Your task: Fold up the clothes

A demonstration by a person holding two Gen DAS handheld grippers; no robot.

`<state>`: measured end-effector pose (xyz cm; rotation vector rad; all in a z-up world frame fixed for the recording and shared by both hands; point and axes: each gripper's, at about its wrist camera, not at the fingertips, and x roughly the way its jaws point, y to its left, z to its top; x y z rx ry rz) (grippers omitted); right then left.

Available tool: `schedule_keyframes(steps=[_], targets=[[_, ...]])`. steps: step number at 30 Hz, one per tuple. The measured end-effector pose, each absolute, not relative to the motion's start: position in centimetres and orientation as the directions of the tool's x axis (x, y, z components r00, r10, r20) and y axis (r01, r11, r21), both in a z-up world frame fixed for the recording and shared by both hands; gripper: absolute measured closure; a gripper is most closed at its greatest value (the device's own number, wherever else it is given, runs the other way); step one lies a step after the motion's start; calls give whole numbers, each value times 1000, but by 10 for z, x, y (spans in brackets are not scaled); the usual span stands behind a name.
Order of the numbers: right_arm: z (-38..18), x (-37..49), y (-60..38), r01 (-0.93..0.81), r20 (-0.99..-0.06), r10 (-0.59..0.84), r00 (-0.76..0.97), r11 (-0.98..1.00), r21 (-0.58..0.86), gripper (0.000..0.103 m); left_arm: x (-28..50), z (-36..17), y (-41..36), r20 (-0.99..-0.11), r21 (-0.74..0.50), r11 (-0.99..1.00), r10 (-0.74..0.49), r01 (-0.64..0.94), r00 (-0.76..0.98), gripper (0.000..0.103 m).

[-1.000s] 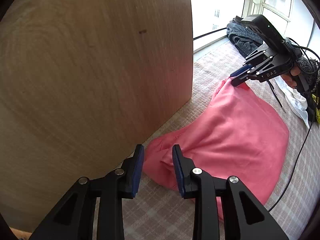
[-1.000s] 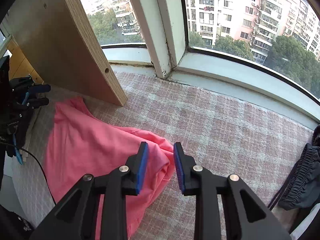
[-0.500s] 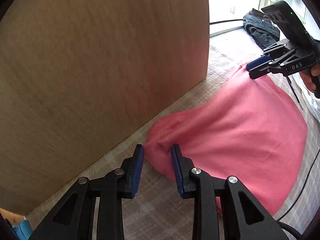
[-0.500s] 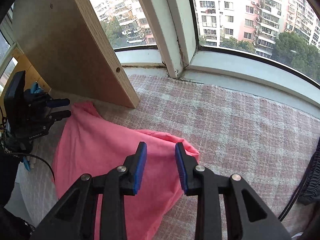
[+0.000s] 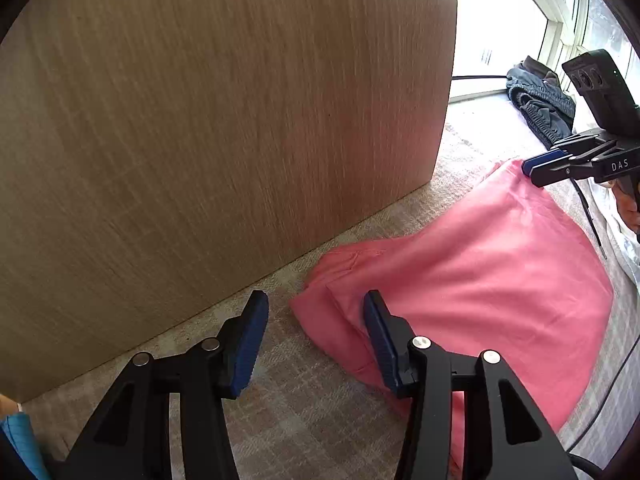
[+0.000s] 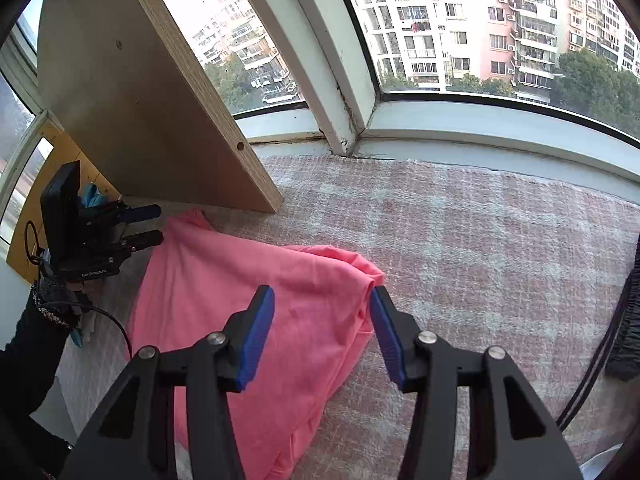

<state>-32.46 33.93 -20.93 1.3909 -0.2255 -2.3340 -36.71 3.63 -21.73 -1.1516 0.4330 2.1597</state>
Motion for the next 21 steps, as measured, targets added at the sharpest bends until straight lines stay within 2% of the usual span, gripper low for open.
schedule_keyframes(steps=[2, 8, 15, 21], targets=[[-215, -326, 345, 251, -814, -414, -407, -908, 336, 44, -366, -214, 30, -831, -85, -723, 432, -686, -352, 55], [-231, -340, 343, 281, -812, -443, -380, -892, 355, 44, -376, -222, 30, -849, -135, -747, 426, -651, -313, 55], [-236, -353, 338, 342, -799, -473, -372, -870, 356, 44, -379, -232, 42, -854, -140, -741, 426, -656, -299, 53], [-231, -353, 330, 390, -828, -435, -355, -874, 292, 44, -383, -235, 47, -856, -137, -745, 420, -652, -301, 49]])
